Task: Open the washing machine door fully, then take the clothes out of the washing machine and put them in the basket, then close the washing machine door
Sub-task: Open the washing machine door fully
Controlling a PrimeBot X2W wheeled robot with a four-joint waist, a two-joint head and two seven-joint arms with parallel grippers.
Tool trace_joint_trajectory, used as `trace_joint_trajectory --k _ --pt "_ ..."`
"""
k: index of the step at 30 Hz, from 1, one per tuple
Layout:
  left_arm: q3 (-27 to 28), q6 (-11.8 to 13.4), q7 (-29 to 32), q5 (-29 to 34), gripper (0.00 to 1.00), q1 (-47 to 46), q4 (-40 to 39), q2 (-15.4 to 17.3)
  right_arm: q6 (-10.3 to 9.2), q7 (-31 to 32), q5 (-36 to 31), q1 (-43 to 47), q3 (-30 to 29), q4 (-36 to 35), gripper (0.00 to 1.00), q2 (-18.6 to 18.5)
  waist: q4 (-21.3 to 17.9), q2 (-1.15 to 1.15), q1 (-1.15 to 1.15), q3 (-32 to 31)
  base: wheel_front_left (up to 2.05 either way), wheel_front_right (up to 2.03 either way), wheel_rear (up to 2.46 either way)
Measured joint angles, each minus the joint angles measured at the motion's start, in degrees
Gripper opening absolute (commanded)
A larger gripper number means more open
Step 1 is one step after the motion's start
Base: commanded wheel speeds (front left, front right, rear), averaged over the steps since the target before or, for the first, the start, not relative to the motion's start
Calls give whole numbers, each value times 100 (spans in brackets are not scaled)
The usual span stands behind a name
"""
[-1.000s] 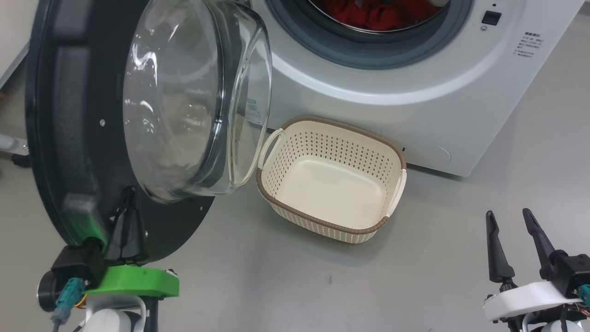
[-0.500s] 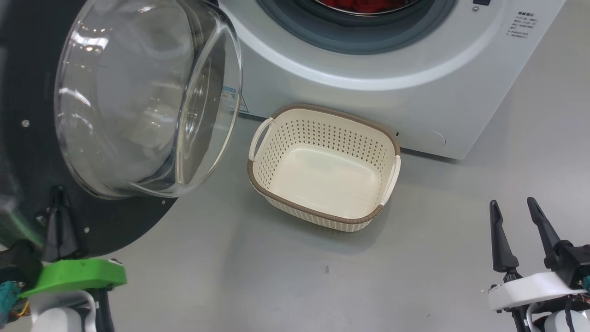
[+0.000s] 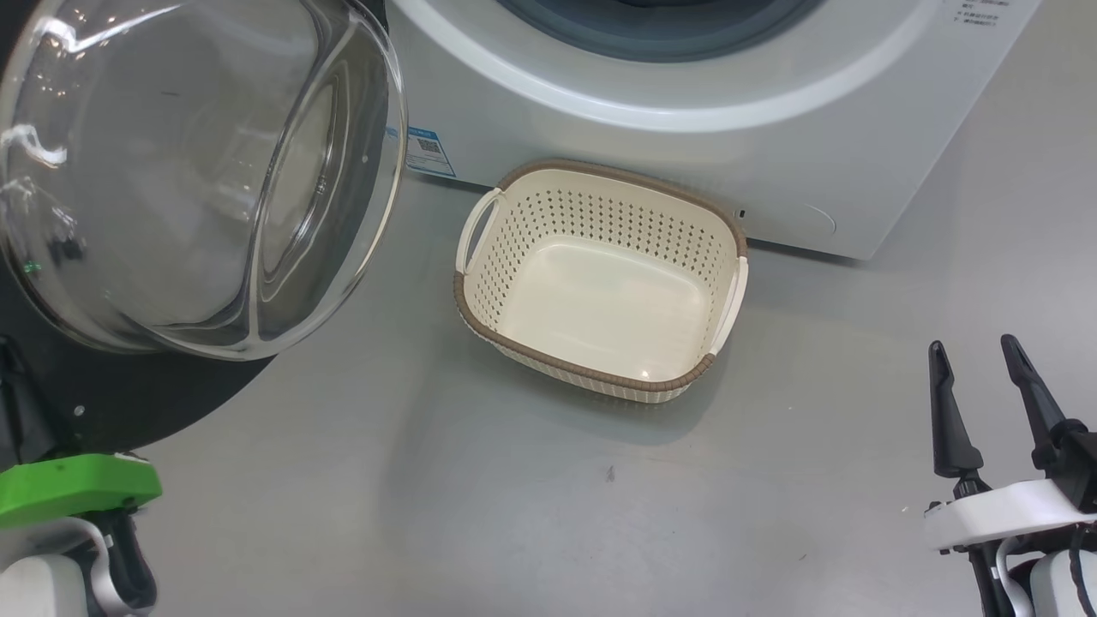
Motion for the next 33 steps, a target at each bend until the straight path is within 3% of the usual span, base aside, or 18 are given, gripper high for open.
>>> trace_joint_trajectory --k 16,33 --pt "388 0 -25 4 0 -282 378 -33 1 0 3 -151 70 36 100 -51 -48 0 0 66 0 0 0" --pt "-144 -37 -25 396 0 -98 300 -51 1 0 27 -159 146 204 100 -38 -68 0 0 -185 0 0 0"
